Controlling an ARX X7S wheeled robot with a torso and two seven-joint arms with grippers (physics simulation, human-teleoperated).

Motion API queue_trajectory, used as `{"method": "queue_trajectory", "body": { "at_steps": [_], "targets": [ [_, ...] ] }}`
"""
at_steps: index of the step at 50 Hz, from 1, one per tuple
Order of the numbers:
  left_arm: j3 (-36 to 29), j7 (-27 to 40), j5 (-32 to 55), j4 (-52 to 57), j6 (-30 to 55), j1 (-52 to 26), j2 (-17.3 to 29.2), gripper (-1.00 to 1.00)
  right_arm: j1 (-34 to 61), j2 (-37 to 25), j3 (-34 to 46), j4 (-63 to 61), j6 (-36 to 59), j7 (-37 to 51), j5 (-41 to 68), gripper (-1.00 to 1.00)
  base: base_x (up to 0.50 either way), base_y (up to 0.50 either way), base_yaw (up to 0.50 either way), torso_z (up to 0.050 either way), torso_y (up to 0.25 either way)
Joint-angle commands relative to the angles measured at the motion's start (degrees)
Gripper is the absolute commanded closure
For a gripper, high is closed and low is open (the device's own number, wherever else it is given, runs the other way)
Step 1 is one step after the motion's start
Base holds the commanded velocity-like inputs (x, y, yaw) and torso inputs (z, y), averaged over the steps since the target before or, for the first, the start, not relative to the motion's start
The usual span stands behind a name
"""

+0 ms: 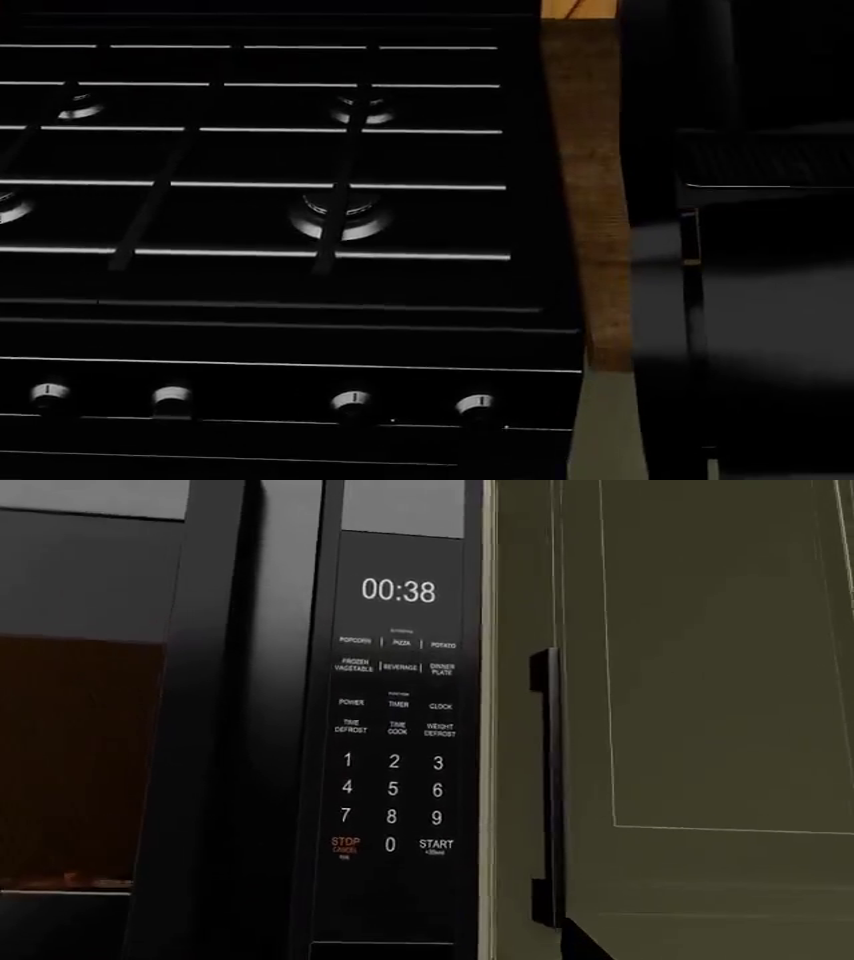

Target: Press the stop button on the microwave

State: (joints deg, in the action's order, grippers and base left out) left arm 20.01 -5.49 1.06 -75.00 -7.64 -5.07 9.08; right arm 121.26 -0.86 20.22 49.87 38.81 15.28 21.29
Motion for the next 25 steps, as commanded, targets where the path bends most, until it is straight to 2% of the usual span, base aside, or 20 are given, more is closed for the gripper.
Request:
{"method": "queue_trajectory", "body": {
  "at_steps": [1,3,9,14,22,25],
  "targets": [
    [-0.04,-0.01,0.02,0.0,-0.01,-0.14,-0.01,-1.0,1.9,-0.22,2.03,0.91,-1.55,1.11,2.36,-1.0,0.5,-0.09,0.0,0.049,0.123],
    [-0.04,-0.01,0.02,0.0,-0.01,-0.14,-0.01,-1.0,2.37,-0.18,2.27,1.64,-1.33,2.12,2.35,-1.0,0.43,-0.06,0.0,0.05,0.123],
    [-0.04,-0.01,0.02,0.0,-0.01,-0.14,-0.01,-1.0,2.57,-0.46,2.81,-0.89,-0.32,3.15,3.42,-1.0,0.0,0.0,0.0,0.05,0.123],
    [-0.04,-0.01,0.02,0.0,-0.01,-0.14,-0.01,-1.0,3.65,-0.38,3.23,1.7,-2.04,2.81,3.73,-1.0,0.0,0.0,0.0,0.05,0.123],
    [-0.04,-0.01,0.02,0.0,-0.01,-0.14,-0.01,-1.0,2.4,-0.48,4.06,1.61,-3.0,3.15,4.55,-1.0,0.46,-0.21,0.0,0.05,0.123],
    [-0.04,-0.01,0.02,0.0,-0.01,-0.14,-0.01,-1.0,2.44,-0.43,4.64,1.81,-2.85,3.69,4.59,-1.0,0.07,-0.01,0.0,0.05,0.124]
  ]
}}
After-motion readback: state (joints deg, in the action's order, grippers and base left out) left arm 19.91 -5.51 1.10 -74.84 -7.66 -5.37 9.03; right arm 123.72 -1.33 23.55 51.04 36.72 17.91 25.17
